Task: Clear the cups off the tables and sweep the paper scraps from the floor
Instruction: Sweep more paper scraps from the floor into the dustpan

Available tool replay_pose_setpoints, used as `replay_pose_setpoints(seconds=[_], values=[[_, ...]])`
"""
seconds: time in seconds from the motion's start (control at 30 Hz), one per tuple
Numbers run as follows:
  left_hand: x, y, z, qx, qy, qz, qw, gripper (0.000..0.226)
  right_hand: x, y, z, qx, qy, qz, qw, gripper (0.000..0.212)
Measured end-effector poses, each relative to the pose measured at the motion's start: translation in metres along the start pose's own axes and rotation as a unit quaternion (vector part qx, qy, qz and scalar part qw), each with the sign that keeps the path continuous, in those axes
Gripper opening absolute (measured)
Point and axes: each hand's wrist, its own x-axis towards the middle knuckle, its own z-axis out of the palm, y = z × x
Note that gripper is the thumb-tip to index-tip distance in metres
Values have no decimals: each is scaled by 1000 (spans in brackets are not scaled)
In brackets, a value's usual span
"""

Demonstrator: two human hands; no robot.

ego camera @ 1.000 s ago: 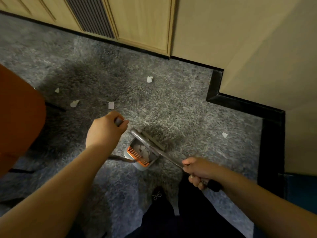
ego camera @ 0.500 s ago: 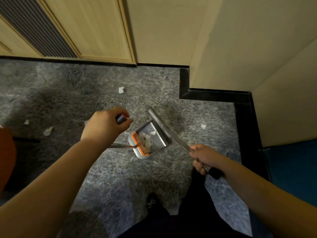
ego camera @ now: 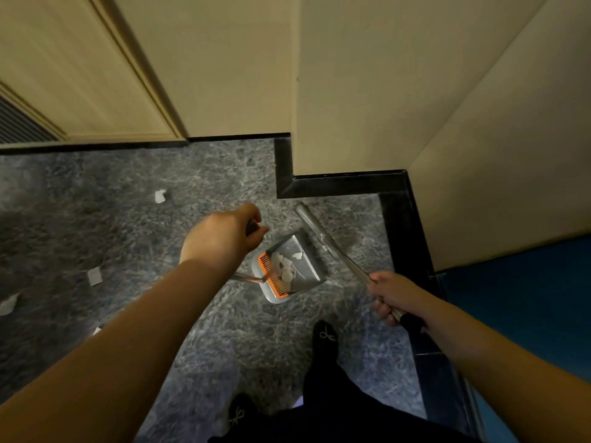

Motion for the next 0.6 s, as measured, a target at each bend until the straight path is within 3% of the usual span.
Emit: replay_pose_setpoints(seconds=[0.13, 0.23, 0.4, 0.6], values=[[36, 37, 24, 28, -49, -4, 998, 27, 20, -7, -39, -1, 4, 11, 1000, 15], [60, 59, 35, 56, -61, 3, 997, 29, 42, -10, -62, -9, 11, 25, 1000, 40], [90, 70, 41, 79, -66, 16, 995, 27, 79, -12, -81, -21, 6, 45, 999, 40], [94, 70, 40, 59, -69, 10, 996, 24, 94, -17, -73, -65, -85, 66, 992, 23]])
